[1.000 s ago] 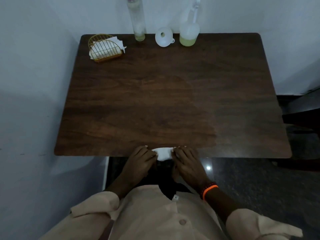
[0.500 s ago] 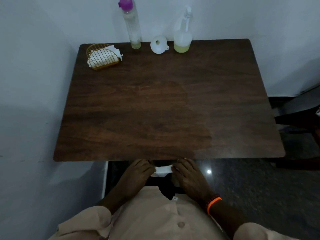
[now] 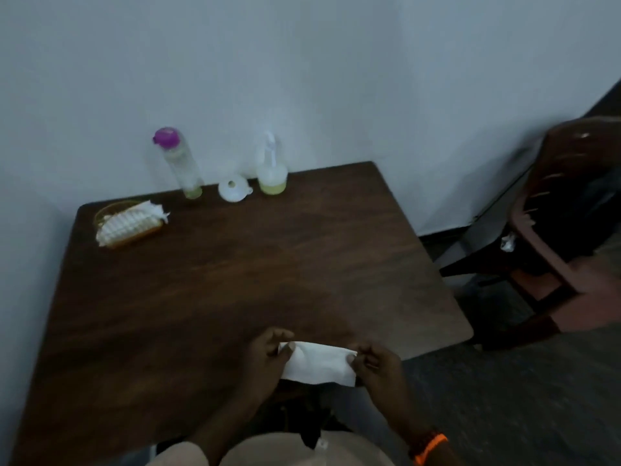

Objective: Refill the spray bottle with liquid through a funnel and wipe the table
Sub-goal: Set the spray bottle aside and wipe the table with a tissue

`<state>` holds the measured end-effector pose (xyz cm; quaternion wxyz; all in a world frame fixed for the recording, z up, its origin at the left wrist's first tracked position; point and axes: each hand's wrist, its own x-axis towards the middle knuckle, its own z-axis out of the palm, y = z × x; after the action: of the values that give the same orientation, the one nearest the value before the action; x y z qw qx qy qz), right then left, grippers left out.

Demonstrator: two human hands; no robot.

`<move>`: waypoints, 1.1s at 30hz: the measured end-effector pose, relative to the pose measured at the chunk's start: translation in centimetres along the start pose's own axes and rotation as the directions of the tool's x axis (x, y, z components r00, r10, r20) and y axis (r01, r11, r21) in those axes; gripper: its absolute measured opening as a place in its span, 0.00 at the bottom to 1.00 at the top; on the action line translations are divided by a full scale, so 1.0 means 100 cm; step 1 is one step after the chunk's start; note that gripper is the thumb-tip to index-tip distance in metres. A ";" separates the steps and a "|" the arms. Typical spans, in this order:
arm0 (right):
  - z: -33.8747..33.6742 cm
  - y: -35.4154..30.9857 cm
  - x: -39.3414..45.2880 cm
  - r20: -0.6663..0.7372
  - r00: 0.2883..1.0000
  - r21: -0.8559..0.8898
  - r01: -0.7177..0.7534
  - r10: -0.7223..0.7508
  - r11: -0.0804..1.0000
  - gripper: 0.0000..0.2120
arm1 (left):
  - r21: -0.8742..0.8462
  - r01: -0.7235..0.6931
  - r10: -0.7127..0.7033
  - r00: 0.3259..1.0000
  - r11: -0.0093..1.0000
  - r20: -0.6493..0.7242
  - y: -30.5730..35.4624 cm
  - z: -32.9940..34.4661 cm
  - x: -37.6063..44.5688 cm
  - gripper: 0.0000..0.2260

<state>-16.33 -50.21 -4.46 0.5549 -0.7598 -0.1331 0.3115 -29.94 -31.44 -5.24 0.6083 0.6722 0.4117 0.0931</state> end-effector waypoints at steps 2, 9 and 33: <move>-0.019 -0.008 0.013 -0.061 0.997 0.059 -0.052 0.056 0.997 0.08 | -0.009 0.059 -0.058 0.993 0.998 0.100 0.019 0.016 0.023 0.06; -0.102 -0.027 0.062 -0.261 0.947 0.243 -0.126 0.190 0.962 0.05 | 0.009 0.123 -0.118 0.927 0.992 0.357 0.096 0.099 0.105 0.13; -0.311 0.104 0.512 -0.295 0.895 0.247 -0.266 0.334 0.932 0.03 | 0.691 -0.136 -0.085 0.958 0.710 0.275 0.160 0.453 0.503 0.13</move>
<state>40.97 -49.42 -24.90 0.5878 -0.7530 0.1137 0.2730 37.84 -30.20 -20.78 0.3581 0.8645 0.3141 -0.1604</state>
